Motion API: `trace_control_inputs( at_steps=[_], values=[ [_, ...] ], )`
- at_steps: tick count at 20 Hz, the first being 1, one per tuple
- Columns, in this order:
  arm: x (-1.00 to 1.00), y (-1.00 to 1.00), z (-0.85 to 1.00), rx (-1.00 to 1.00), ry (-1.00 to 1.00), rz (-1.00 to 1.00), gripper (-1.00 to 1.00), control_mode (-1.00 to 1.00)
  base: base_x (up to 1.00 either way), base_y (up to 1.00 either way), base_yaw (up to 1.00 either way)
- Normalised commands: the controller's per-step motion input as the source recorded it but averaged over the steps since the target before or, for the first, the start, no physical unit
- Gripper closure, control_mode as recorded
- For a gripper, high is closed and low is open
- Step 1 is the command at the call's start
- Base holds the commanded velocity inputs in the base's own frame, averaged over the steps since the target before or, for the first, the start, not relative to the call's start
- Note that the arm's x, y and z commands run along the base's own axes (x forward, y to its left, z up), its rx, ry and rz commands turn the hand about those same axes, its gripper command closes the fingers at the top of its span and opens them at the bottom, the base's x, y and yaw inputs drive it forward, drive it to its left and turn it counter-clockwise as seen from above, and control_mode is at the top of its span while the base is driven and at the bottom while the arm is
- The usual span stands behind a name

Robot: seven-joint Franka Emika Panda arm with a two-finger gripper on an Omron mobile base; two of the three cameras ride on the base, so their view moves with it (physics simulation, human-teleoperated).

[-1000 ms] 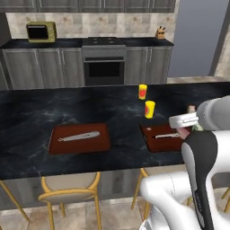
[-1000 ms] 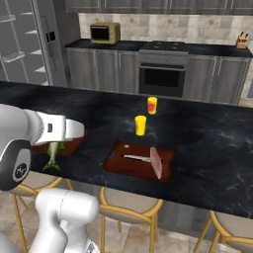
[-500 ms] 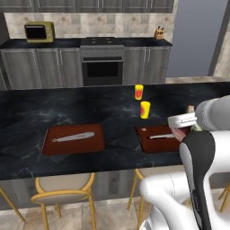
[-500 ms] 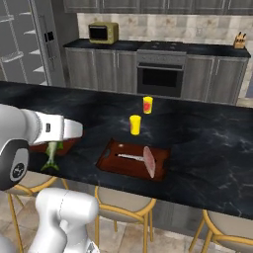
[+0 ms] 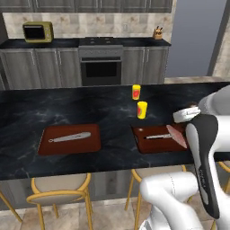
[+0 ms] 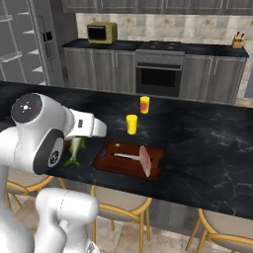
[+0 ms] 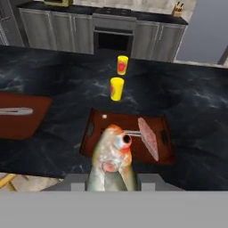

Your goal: Gather the corn and broccoli from the fridge and place them on a tray on the dining counter. Then gather the steak and fish from the fridge and place them on the other tray.

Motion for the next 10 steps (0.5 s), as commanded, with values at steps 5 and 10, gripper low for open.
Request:
trace_control_inputs(
  at_steps=[5, 10],
  values=[
    [0.87, 0.0, -0.37, 0.0, 0.28, 0.0, 1.0, -1.0, 0.0, 0.0, 0.0],
    [0.82, 0.0, -0.49, 0.0, 0.14, 0.01, 1.0, -1.0, 0.0, 0.0, 0.0]
  ],
)
